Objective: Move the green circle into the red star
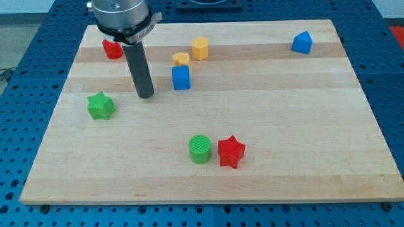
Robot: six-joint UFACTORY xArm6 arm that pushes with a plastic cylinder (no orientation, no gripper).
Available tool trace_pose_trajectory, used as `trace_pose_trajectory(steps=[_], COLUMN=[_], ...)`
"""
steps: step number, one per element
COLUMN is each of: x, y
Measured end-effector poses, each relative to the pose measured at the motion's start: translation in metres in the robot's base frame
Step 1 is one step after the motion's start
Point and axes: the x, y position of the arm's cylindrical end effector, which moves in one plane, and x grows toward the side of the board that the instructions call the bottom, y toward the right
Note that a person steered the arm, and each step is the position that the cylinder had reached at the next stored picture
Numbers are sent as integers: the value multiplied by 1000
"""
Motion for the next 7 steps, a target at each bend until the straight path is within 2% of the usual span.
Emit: trace_pose_trajectory(steps=[1, 2, 3, 4, 5, 6, 7], x=[11, 82, 122, 134, 138, 148, 148], y=[0, 0, 0, 30, 107, 132, 132])
